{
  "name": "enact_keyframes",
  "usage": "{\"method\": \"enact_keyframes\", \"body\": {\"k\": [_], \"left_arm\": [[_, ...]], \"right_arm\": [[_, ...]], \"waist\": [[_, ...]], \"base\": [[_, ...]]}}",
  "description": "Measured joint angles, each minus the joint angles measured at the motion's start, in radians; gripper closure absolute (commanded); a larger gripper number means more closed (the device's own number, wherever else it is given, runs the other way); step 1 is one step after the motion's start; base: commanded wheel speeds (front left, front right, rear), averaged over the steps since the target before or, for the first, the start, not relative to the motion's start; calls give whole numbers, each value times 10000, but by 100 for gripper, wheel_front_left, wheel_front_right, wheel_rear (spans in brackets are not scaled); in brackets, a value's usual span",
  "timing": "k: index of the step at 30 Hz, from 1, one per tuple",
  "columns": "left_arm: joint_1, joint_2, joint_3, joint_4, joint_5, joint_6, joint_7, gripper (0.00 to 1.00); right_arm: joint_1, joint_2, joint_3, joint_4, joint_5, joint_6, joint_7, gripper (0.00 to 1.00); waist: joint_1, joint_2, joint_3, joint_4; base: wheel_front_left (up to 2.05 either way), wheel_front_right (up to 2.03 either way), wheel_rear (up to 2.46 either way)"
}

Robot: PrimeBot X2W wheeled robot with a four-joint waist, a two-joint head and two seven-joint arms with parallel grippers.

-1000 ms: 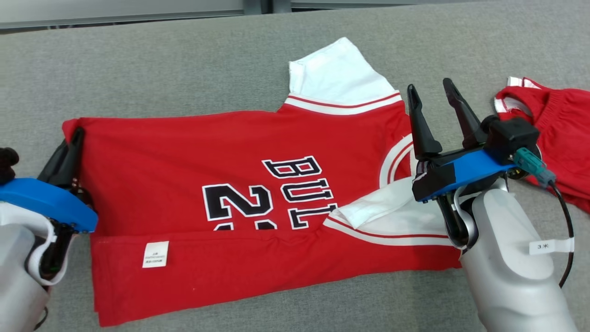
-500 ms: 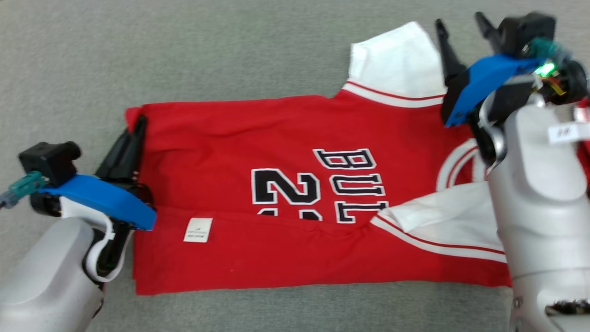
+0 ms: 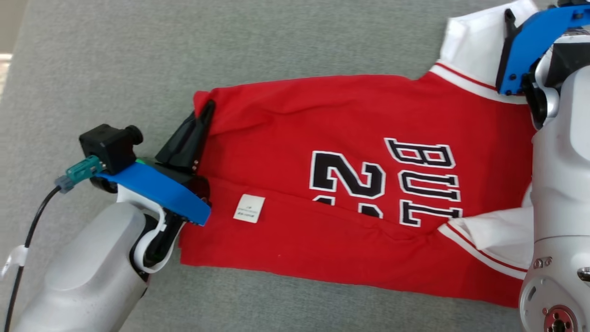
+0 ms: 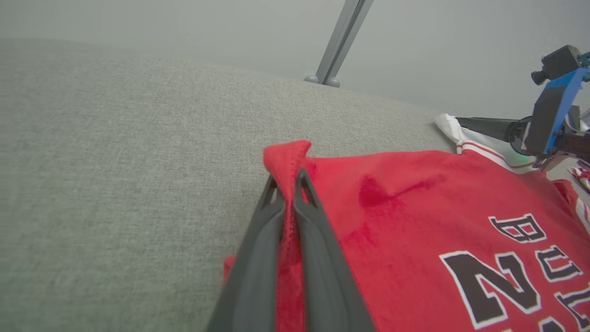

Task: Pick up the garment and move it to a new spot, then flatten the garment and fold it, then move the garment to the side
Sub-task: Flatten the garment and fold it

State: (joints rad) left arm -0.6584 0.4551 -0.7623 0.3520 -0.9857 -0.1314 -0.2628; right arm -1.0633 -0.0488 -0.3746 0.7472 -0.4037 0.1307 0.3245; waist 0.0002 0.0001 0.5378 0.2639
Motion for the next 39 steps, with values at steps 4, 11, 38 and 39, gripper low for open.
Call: {"method": "enact_keyframes", "body": {"k": [4,11,38,39], "left_arm": [[-50,-61,-267,-115,-44,0,0,100],[-218,2,-178,-136,-176,0,0,100],[1719,723,2736,784,1053,0,0,100],[1865,709,2849,851,1101,0,0,100]], "right_arm": [[21,13,-451,-119,-412,0,190,0],[-164,31,-261,-368,-725,2,-33,100],[3457,0,3260,-940,5659,0,-5691,100],[3800,2,3377,-1097,5831,0,-5735,100]], "waist": [[-4,-2,162,339],[-2,-1,375,424],[-4,-2,-1470,-2272],[-5,-2,-1596,-2372]], "base": [[0,0,0],[0,0,0],[0,0,0],[0,0,0]]}}
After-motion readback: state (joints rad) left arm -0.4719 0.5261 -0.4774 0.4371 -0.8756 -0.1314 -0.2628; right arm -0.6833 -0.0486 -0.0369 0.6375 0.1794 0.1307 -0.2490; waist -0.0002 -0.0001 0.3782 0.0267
